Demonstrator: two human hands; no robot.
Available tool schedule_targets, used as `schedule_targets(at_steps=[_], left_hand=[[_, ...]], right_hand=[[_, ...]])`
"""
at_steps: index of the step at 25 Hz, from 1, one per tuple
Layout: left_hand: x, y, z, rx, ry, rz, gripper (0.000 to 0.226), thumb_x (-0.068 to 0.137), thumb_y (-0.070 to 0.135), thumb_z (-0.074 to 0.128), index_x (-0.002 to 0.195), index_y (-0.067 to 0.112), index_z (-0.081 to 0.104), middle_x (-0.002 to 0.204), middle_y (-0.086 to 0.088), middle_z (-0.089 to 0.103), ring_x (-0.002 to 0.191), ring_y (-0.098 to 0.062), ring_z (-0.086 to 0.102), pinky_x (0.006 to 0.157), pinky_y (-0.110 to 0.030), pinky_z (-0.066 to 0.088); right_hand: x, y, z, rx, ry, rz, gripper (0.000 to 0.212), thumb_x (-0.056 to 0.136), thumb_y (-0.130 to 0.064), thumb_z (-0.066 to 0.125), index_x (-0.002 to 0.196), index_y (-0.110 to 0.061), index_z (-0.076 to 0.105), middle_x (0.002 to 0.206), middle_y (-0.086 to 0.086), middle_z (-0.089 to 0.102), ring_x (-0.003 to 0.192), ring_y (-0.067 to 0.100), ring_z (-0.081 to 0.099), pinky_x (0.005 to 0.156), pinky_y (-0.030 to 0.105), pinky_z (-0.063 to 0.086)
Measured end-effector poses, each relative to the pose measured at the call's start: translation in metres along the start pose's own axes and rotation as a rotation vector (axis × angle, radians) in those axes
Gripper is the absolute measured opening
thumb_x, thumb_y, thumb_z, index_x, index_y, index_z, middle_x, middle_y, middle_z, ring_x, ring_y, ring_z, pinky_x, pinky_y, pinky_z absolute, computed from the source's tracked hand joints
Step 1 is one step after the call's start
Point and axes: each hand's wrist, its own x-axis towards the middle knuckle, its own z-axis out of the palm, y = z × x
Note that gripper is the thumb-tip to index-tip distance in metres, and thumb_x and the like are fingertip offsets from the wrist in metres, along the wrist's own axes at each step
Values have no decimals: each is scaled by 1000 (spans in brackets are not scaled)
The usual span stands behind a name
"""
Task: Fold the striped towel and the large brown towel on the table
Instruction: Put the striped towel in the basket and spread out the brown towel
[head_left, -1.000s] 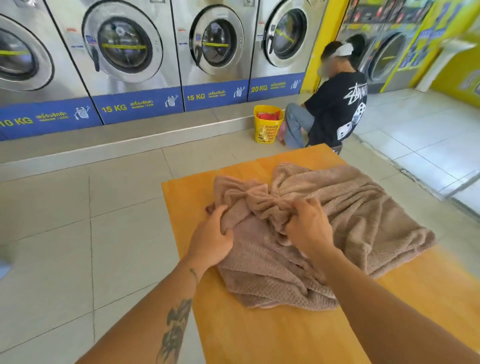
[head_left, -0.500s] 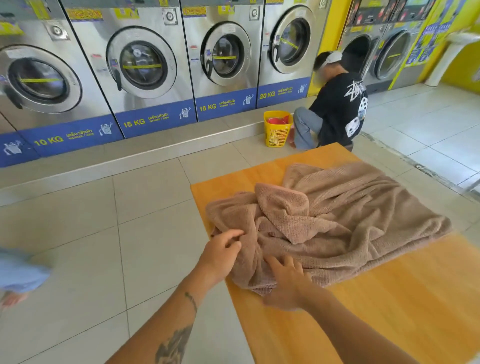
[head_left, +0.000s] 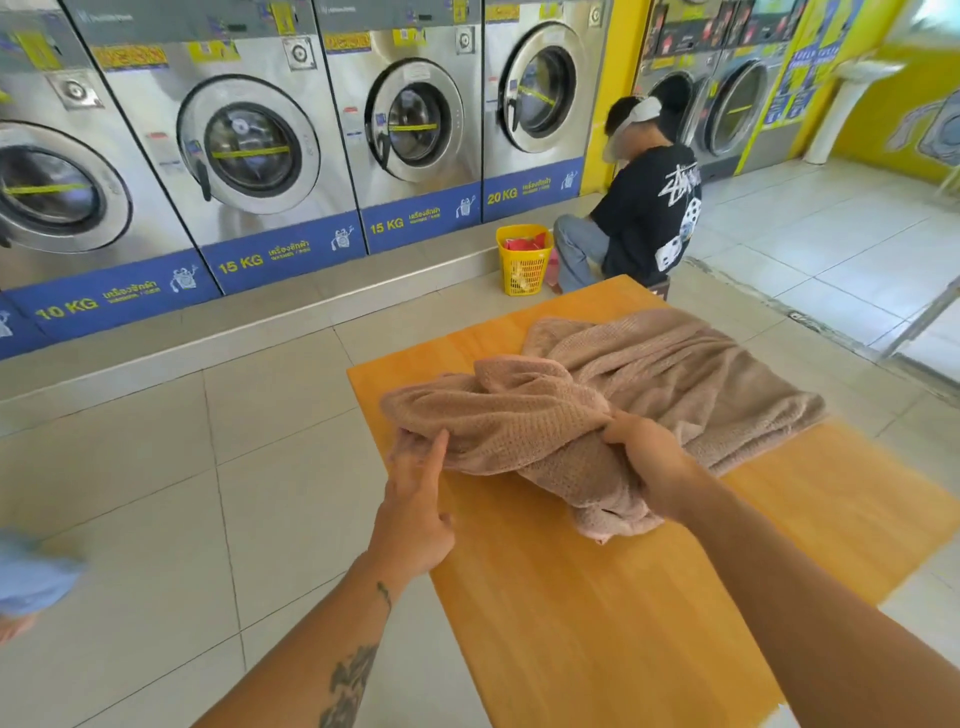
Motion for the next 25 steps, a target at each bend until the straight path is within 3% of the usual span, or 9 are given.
schedule_targets(at_steps=[3, 6, 8, 11, 13, 16, 21, 23, 25], left_hand=[[15, 18, -1, 113, 32, 16, 99, 90, 33, 67, 152, 47, -9, 156, -8, 3, 143, -36, 19, 107, -50, 41], [31, 32, -12, 233, 81, 130, 38, 97, 31, 53, 134, 33, 48, 141, -6, 37, 128, -31, 40, 100, -40, 36], [41, 34, -27, 39, 75, 133, 30, 96, 22, 44, 121, 28, 59, 124, -4, 59, 115, -28, 55, 89, -37, 44], [53, 32, -71, -169, 97, 136, 23, 99, 26, 41, 109, 26, 62, 105, 1, 67, 98, -24, 61, 80, -37, 51], [57, 33, -101, -214, 89, 198, 20, 99, 36, 46, 89, 27, 61, 84, 10, 64, 84, -18, 60, 67, -33, 44], [50, 33, -126, -194, 89, 273, 23, 97, 43, 51, 84, 27, 61, 76, 15, 58, 77, -10, 53, 60, -30, 35], [46, -18, -113, -293, -58, 248, 7, 92, 33, 57, 92, 35, 50, 96, 11, 62, 90, -15, 60, 82, -43, 53], [43, -45, -96, -163, -167, 262, 11, 85, 29, 58, 86, 35, 49, 106, 7, 59, 93, -16, 59, 87, -44, 52], [37, -68, -73, 2, -247, 278, 7, 87, 29, 55, 92, 33, 57, 132, 2, 46, 115, -21, 51, 101, -42, 44]], right_hand=[[-6, 5, 0, -107, -9, 86, 84, 57, -25, 63, 134, 1, 40, 134, 35, 41, 120, 61, 36, 97, 77, 31], [-23, -3, 15, -137, 182, -8, 51, 77, -18, 61, 120, 9, 52, 114, 35, 63, 107, 55, 58, 95, 71, 42], [-30, -1, 26, -292, 404, -55, 33, 78, -26, 54, 106, -8, 55, 96, 13, 63, 98, 37, 61, 86, 60, 52], [-52, 7, 58, -608, 625, -237, 15, 85, -25, 49, 99, -24, 47, 105, -1, 49, 101, 24, 48, 86, 45, 46], [-64, 15, 91, -686, 467, -328, 20, 80, -26, 50, 99, -28, 52, 110, -3, 51, 108, 22, 48, 89, 43, 45], [-65, 35, 133, -817, 198, -170, 52, 73, -44, 54, 124, -36, 45, 127, -1, 46, 122, 28, 42, 99, 49, 41], [-65, 59, 165, -794, 251, 59, 49, 82, -36, 40, 128, -26, 48, 130, 5, 47, 126, 36, 44, 100, 51, 42], [-68, 63, 174, -837, 169, 66, 54, 79, -33, 38, 128, -22, 55, 129, 5, 53, 127, 35, 46, 101, 46, 44], [-71, 67, 182, -896, 63, 87, 55, 85, -24, 43, 139, -22, 48, 136, 5, 49, 132, 35, 41, 105, 43, 41]])
